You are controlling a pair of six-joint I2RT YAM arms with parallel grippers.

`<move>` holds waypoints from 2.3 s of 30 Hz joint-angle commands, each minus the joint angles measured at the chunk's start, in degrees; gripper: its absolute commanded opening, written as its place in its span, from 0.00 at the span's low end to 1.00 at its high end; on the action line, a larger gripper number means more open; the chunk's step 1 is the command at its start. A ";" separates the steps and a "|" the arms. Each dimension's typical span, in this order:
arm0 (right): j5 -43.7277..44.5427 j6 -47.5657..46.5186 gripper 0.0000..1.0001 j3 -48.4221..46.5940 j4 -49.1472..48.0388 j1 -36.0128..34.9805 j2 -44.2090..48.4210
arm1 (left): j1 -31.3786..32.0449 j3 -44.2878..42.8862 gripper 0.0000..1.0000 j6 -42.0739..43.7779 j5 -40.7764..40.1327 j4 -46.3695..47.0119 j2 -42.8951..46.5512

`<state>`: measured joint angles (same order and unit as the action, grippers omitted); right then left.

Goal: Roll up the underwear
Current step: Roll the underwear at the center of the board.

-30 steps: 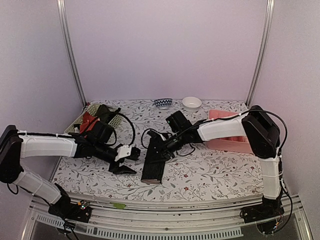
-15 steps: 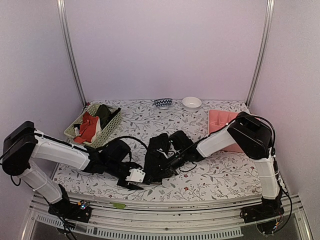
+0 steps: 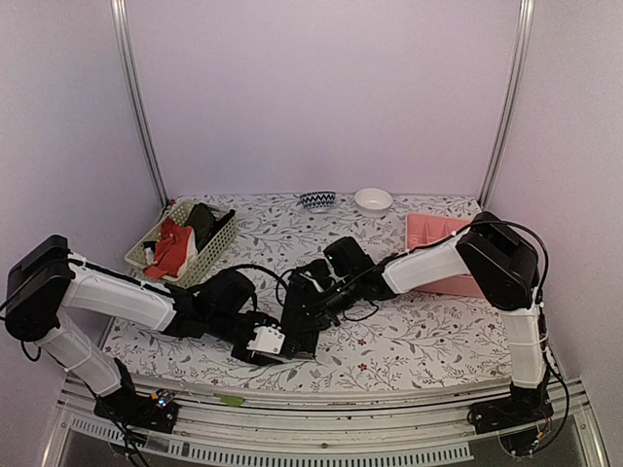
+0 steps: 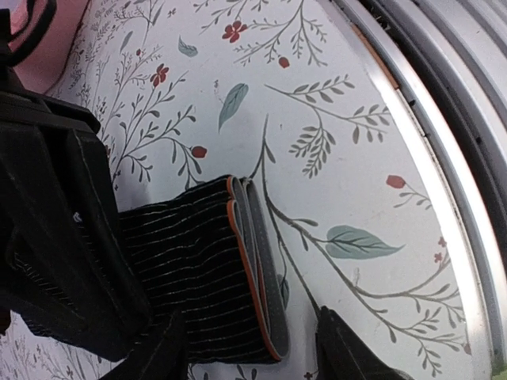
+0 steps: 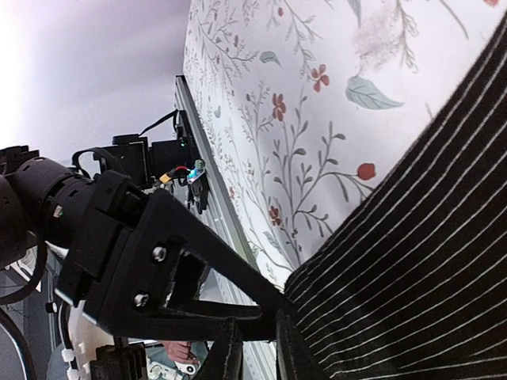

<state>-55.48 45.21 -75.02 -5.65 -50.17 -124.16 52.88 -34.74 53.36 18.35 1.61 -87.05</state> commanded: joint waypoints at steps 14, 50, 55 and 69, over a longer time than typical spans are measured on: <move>5.35 -10.34 0.09 2.11 11.19 0.48 -11.89 | 3.75 -2.12 0.24 5.75 -13.40 4.33 -11.58; 50.94 -11.19 0.99 27.64 4.34 7.48 62.17 | -10.31 -48.60 0.00 2.13 27.86 -62.57 -43.49; 39.63 -16.25 0.98 30.71 4.36 6.74 61.30 | -12.29 -56.62 0.00 0.10 32.05 -70.15 -51.27; 42.65 -47.99 0.66 22.42 0.05 -12.18 27.69 | -13.75 -64.74 0.00 -1.73 32.06 -77.02 -60.83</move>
<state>-12.62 9.10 -47.33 -2.85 -59.75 -89.73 39.62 -100.03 51.88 58.83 -81.01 -143.50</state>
